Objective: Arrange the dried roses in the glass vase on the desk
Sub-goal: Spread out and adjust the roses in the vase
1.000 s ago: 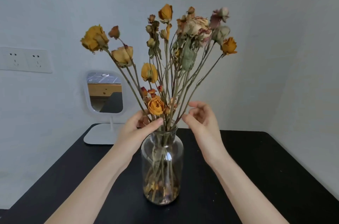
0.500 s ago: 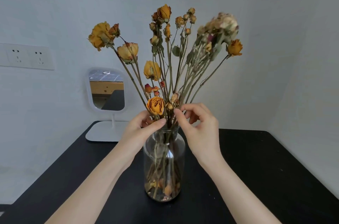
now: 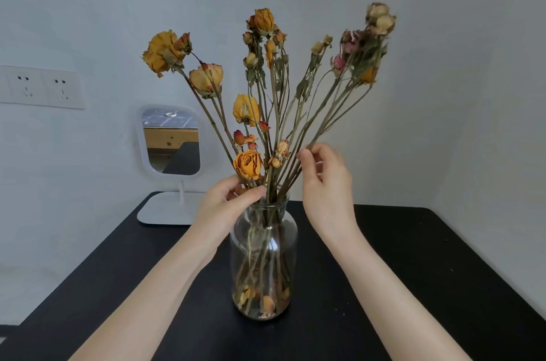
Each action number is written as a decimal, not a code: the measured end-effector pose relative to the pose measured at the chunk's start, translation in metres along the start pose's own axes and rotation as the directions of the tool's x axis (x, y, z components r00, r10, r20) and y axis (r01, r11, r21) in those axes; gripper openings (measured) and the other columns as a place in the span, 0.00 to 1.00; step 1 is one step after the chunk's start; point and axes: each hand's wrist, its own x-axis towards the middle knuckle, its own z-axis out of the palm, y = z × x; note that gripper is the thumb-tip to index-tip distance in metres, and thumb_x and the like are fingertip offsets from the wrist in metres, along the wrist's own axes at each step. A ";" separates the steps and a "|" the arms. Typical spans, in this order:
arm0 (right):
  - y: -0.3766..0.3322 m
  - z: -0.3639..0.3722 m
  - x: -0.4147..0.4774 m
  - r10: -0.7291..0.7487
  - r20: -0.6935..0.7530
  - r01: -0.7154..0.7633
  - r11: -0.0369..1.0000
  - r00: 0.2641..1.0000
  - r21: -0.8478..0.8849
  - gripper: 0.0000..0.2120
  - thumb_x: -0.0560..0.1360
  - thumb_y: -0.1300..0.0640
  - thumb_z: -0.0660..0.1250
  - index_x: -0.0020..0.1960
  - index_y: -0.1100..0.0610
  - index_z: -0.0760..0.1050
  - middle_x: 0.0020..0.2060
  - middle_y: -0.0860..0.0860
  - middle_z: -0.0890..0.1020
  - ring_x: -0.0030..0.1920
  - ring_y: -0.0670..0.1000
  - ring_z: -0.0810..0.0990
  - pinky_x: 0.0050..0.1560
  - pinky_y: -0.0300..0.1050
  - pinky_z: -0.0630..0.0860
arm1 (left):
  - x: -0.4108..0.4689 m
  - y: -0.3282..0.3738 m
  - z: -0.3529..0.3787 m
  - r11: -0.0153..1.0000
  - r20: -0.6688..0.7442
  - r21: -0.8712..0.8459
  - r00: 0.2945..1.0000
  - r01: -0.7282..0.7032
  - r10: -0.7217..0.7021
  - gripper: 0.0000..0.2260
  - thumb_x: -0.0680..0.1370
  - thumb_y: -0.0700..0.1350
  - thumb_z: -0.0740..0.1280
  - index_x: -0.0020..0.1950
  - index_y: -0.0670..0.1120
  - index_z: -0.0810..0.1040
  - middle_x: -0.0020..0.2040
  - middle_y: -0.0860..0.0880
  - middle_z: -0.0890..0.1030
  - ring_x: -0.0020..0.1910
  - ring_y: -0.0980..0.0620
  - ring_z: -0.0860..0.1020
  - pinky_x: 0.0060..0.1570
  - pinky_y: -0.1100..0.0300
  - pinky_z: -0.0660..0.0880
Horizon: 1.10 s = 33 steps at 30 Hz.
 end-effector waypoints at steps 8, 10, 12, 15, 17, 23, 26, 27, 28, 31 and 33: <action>0.001 0.003 0.000 0.085 0.035 -0.088 0.992 0.996 0.091 0.06 0.76 0.59 0.64 0.50 0.53 0.69 0.40 0.46 0.78 0.39 0.39 0.78 0.36 0.24 0.72 | -0.002 0.002 0.003 1.000 -0.026 -0.004 1.000 -0.015 0.015 0.06 0.73 0.45 0.69 0.48 0.53 0.81 0.46 0.52 0.83 0.49 0.53 0.79 0.47 0.63 0.72; -0.001 0.001 0.000 0.121 0.034 -0.126 0.968 0.992 0.217 0.13 0.75 0.60 0.66 0.54 0.51 0.65 0.42 0.48 0.80 0.41 0.41 0.80 0.35 0.24 0.72 | -0.003 0.004 0.004 1.000 -0.030 -0.009 0.999 -0.010 0.010 0.06 0.73 0.45 0.69 0.49 0.52 0.81 0.47 0.51 0.83 0.50 0.53 0.79 0.47 0.63 0.72; -0.001 0.000 0.001 0.146 0.062 -0.158 0.944 0.987 0.291 0.14 0.75 0.60 0.65 0.57 0.50 0.65 0.43 0.50 0.82 0.43 0.43 0.81 0.38 0.26 0.74 | -0.002 0.005 0.003 1.000 -0.034 0.000 0.999 -0.005 0.005 0.08 0.73 0.46 0.70 0.52 0.51 0.81 0.47 0.50 0.83 0.49 0.52 0.79 0.48 0.62 0.72; 0.002 -0.002 0.002 0.167 0.149 -0.205 0.933 0.975 0.295 0.06 0.76 0.59 0.64 0.53 0.54 0.75 0.43 0.51 0.83 0.44 0.45 0.82 0.47 0.35 0.79 | 0.000 0.006 0.004 1.000 -0.038 0.018 0.999 0.006 -0.005 0.11 0.72 0.47 0.71 0.54 0.50 0.80 0.48 0.53 0.83 0.49 0.55 0.78 0.47 0.63 0.72; 0.004 -0.003 0.001 0.197 0.204 -0.249 0.930 0.959 0.270 0.06 0.77 0.56 0.63 0.51 0.55 0.77 0.42 0.51 0.84 0.43 0.45 0.83 0.45 0.35 0.78 | 0.000 0.006 0.006 0.999 -0.042 0.032 0.999 0.021 -0.020 0.11 0.72 0.48 0.71 0.53 0.50 0.80 0.49 0.52 0.83 0.51 0.55 0.78 0.50 0.62 0.73; -0.006 -0.010 0.009 0.085 0.194 -0.165 0.877 0.977 0.451 0.05 0.76 0.62 0.64 0.50 0.57 0.77 0.40 0.50 0.84 0.43 0.45 0.83 0.47 0.35 0.78 | 0.006 0.017 0.000 0.995 0.053 -0.088 0.998 -0.038 0.043 0.17 0.66 0.55 0.71 0.54 0.53 0.81 0.52 0.56 0.83 0.54 0.59 0.79 0.56 0.60 0.70; -0.001 -0.012 0.008 0.081 0.233 -0.191 0.844 0.969 0.501 0.15 0.72 0.64 0.68 0.58 0.56 0.73 0.49 0.50 0.82 0.51 0.45 0.81 0.50 0.34 0.76 | 0.008 0.012 -0.004 0.999 0.061 -0.048 0.998 -0.020 0.023 0.25 0.60 0.60 0.76 0.55 0.55 0.79 0.53 0.56 0.82 0.55 0.58 0.78 0.54 0.60 0.70; 0.003 -0.012 0.006 0.110 0.309 -0.256 0.838 0.945 0.482 0.20 0.71 0.64 0.69 0.61 0.56 0.71 0.52 0.50 0.81 0.53 0.45 0.80 0.51 0.35 0.76 | 0.006 0.008 -0.005 0.999 0.063 -0.036 0.998 0.001 0.001 0.26 0.59 0.59 0.77 0.55 0.55 0.79 0.53 0.56 0.83 0.55 0.56 0.78 0.54 0.60 0.71; 0.007 -0.011 0.004 0.138 0.390 -0.320 0.834 0.910 0.449 0.24 0.70 0.63 0.70 0.64 0.55 0.69 0.55 0.50 0.81 0.55 0.45 0.79 0.53 0.36 0.75 | 0.004 0.003 -0.007 0.999 0.066 -0.039 0.998 0.016 -0.014 0.25 0.59 0.57 0.78 0.55 0.55 0.79 0.52 0.54 0.83 0.55 0.54 0.78 0.55 0.58 0.72; 0.012 -0.005 0.000 0.150 0.500 -0.369 0.850 0.853 0.376 0.18 0.71 0.63 0.68 0.60 0.55 0.74 0.53 0.49 0.82 0.53 0.43 0.80 0.50 0.32 0.75 | 0.001 -0.001 -0.010 0.993 0.114 -0.113 0.993 0.024 -0.012 0.21 0.62 0.51 0.76 0.54 0.52 0.81 0.52 0.50 0.83 0.56 0.50 0.79 0.57 0.55 0.73; 0.009 -0.003 0.003 0.141 0.471 -0.347 0.855 0.871 0.386 0.11 0.72 0.64 0.67 0.54 0.55 0.78 0.49 0.49 0.84 0.51 0.43 0.81 0.48 0.34 0.75 | 0.003 0.005 -0.010 0.991 0.141 -0.133 0.990 0.020 -0.001 0.20 0.63 0.49 0.74 0.54 0.50 0.80 0.53 0.48 0.83 0.57 0.50 0.78 0.61 0.51 0.71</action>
